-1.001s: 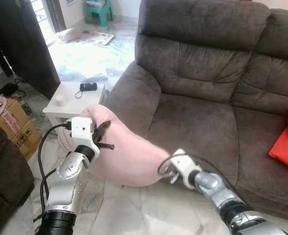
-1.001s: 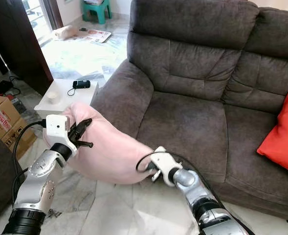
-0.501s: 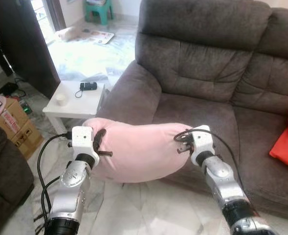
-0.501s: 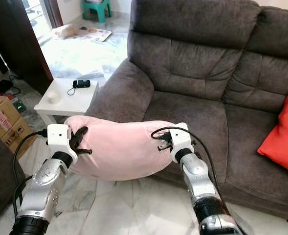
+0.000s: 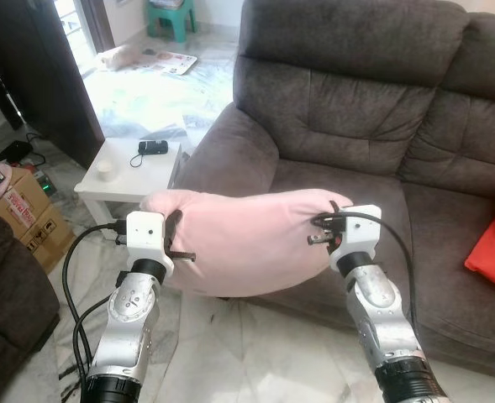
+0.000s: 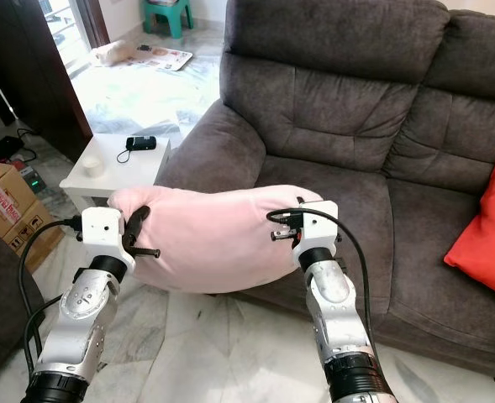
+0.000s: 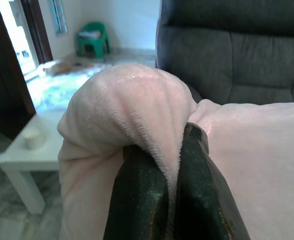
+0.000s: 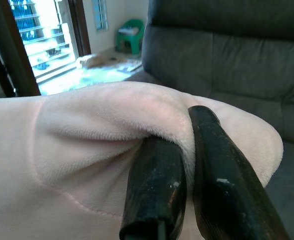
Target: Move the pillow to the sofa from floor
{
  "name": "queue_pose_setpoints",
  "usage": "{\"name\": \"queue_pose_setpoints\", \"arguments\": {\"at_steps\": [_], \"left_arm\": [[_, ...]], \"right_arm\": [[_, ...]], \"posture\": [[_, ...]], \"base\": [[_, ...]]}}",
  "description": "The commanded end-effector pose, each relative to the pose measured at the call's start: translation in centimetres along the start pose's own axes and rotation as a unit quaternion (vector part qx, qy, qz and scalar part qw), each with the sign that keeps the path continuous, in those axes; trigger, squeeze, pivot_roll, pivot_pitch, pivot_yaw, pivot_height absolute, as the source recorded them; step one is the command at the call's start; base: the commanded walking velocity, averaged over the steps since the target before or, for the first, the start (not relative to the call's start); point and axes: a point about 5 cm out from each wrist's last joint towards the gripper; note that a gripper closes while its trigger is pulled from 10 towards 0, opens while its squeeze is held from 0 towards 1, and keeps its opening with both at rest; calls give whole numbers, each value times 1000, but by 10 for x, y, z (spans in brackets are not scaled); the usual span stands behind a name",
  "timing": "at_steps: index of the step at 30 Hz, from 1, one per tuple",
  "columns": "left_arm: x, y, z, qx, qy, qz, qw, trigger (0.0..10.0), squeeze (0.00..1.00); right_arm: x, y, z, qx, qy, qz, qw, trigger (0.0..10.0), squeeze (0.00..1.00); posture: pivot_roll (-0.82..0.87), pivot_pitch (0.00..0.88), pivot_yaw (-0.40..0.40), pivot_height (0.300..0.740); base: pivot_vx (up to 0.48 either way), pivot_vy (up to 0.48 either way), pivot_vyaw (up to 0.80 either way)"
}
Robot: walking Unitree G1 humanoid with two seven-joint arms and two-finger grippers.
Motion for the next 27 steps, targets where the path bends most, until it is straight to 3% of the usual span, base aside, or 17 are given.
{"name": "queue_pose_setpoints", "arguments": {"at_steps": [1,14,19,23,27], "left_arm": [[2,10,16,16,-38,27,999,10000,0],[5,8,20,17,-44,25,999,10000,0],[5,11,21,34,-43,36,998,10000,0],[6,13,22,33,-43,39,998,10000,0],[6,11,22,25,-44,33,998,10000,0]], "right_arm": [[1,-11,22,10,-47,-31,998,10000,0],[4,-2,28,-2,-54,-20,998,10000,0],[5,-1,29,-2,-53,-18,998,10000,0],[7,1,30,-3,-54,-15,998,10000,0],[8,1,30,-2,-53,-16,998,10000,0]], "posture": [[29,0,-30,740],[24,2,-27,740],[27,13,-29,740],[27,18,-30,740],[26,22,-31,740]], "base": [[0,0,-600],[0,0,-761],[0,0,-788],[0,-462,-788],[0,0,-788]]}}
Point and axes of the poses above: a point about 5 cm out from each wrist's last joint towards the gripper, its own x axis pointing out of the wrist towards the gripper, its own z axis along the axis of the wrist's last joint, y = z × x, and after that the axes turned 5 degrees about x, right-handed
